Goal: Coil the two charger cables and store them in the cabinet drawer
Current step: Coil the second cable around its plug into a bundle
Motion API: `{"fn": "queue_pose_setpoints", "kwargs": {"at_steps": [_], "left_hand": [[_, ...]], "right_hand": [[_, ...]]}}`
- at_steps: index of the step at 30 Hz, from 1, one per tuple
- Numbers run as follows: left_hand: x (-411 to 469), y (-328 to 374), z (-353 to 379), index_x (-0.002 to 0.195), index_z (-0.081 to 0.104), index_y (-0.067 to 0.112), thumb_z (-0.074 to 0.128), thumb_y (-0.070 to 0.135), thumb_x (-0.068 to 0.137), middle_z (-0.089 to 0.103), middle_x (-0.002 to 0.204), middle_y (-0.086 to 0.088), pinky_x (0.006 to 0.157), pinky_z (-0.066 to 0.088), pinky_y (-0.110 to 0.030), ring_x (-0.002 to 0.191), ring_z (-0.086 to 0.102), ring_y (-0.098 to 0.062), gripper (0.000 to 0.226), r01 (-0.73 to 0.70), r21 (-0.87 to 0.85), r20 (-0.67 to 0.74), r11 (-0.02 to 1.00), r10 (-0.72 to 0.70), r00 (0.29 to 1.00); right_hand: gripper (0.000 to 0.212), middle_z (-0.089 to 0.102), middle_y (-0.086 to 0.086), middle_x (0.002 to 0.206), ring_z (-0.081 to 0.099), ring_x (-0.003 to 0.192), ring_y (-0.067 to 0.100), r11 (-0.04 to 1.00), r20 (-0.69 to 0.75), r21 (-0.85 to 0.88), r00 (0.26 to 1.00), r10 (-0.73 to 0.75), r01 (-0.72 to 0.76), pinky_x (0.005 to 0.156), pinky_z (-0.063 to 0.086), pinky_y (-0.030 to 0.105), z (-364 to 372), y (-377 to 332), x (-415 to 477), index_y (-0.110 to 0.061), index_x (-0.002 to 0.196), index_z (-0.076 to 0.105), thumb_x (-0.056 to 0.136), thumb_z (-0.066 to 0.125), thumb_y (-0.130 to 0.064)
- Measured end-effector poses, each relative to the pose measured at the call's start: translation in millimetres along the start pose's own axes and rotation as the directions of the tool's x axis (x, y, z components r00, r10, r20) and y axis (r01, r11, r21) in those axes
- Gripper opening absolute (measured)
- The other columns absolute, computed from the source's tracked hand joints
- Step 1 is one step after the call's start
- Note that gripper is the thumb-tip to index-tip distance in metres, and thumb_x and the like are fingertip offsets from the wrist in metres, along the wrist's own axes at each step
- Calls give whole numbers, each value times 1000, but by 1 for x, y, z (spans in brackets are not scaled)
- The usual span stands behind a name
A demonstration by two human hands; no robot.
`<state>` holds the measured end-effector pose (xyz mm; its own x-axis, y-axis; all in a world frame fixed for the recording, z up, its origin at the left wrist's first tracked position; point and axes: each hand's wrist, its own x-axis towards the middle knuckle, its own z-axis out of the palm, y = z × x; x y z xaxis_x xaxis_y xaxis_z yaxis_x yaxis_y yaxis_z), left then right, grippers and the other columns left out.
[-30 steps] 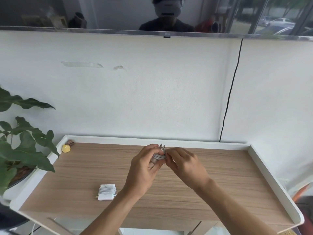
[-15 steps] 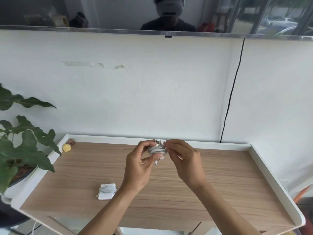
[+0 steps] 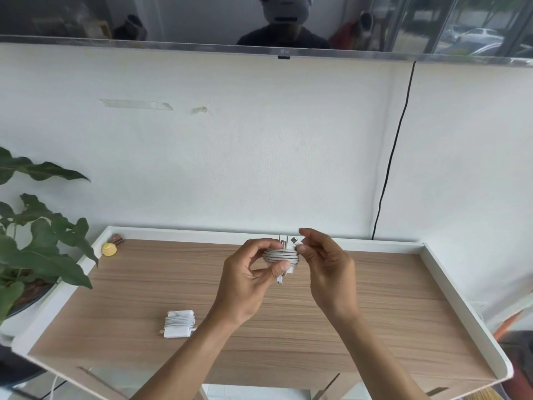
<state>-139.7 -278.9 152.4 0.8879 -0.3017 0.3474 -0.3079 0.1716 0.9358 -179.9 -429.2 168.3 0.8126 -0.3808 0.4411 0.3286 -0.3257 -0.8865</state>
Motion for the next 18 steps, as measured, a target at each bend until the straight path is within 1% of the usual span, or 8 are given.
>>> {"fn": "queue_pose_setpoints", "kwargs": {"at_steps": [1,2,4,5,10,13,16,18], "left_hand": [[0,0,0,101,68,23,77,20,77,70,105,-3,74,59,-30,106,65,-21,26,-1,34,6,999,1,1000],[1,0,0,101,69,26,78,22,77,70,106,-2,76,59,-33,106,66,-21,26,-4,66,9,998,4,1000],[1,1,0,102,69,28,78,25,77,71,106,-2,80,59,-37,106,67,-20,27,-11,106,5,994,11,1000],[1,3,0,103,69,28,79,25,77,71,106,-1,80,60,-38,105,67,-20,28,-15,122,2,992,15,1000],[3,13,-1,95,69,31,81,13,76,68,100,12,72,62,-35,101,64,-12,29,-38,248,27,968,32,999],[5,19,-2,92,67,34,82,8,75,66,98,15,71,62,-30,97,63,-6,34,-46,272,36,961,37,999],[4,18,-2,89,67,35,83,10,73,66,96,14,71,62,-33,97,62,-10,34,-36,280,43,959,25,999],[2,16,-3,93,66,31,85,12,72,68,97,12,73,62,-38,99,64,-12,34,-5,278,8,961,3,1000]], "right_hand": [[22,71,-9,82,68,81,6,999,-27,-34,1000,-10,9,73,49,15,-1,1,-2,-23,95,67,88,66,-2],[21,71,-11,80,68,79,5,995,-45,-83,997,-58,54,72,48,13,-1,1,-4,-22,90,67,87,67,-1],[21,71,-15,82,67,79,3,962,-43,-209,981,-187,175,71,47,12,-2,2,-10,-19,86,69,85,67,2],[21,71,-15,84,67,80,2,952,-41,-233,976,-213,198,71,48,12,-2,2,-11,-19,86,70,85,67,2],[16,73,-11,86,68,82,0,966,-3,-202,986,-168,164,72,48,10,-2,0,-6,-17,88,72,86,69,-2],[14,72,-11,86,66,82,-1,966,22,-210,989,-149,150,72,46,9,2,-4,-3,-16,89,72,87,68,-3],[14,70,-11,88,65,83,-3,955,43,-241,984,-170,175,73,45,8,4,-6,-2,-15,91,73,88,66,-3],[16,70,-12,88,65,84,-3,943,82,-253,976,-202,217,74,45,7,2,-6,0,-15,91,74,88,66,-2]]}}
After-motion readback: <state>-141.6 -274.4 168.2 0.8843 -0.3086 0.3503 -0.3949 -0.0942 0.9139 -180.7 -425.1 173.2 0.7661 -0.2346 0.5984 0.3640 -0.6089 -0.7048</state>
